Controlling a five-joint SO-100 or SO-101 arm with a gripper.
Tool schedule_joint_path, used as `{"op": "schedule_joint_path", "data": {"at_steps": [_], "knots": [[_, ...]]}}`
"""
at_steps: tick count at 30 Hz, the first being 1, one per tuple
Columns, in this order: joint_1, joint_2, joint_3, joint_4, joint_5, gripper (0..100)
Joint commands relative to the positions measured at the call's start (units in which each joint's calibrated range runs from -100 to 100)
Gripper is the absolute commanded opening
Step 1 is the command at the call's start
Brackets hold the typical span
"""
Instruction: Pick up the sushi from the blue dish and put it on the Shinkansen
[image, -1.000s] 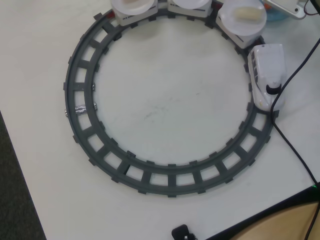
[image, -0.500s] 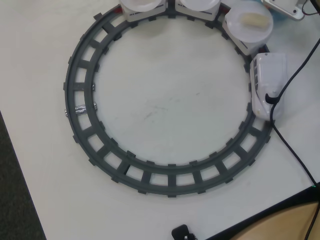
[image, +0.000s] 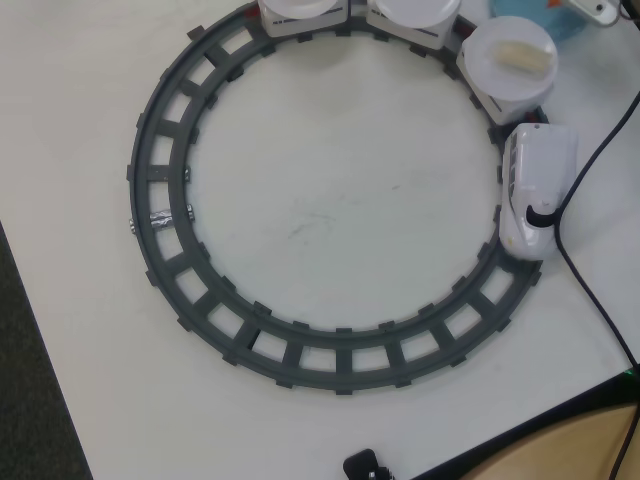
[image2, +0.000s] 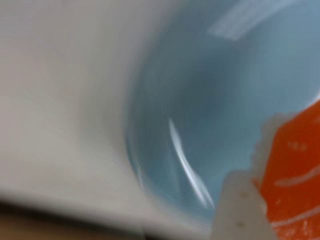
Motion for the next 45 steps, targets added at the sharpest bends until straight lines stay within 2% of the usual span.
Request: {"op": "schedule_joint_path", "data": {"at_steps": [1,8,13,25,45], "knots": [[0.4,-15.2,1.8,1.3,-0.6,2],[-4.6,-34.7,13.7,1.8,-1.8,2],[-8.6,-39.9,14.6,-1.1,-2.7,2],[-20.2,-33.5,14.9,-2.3,-2.8,2],[-20.7,-21.6,15.0,-2.3,-2.2,2]]}}
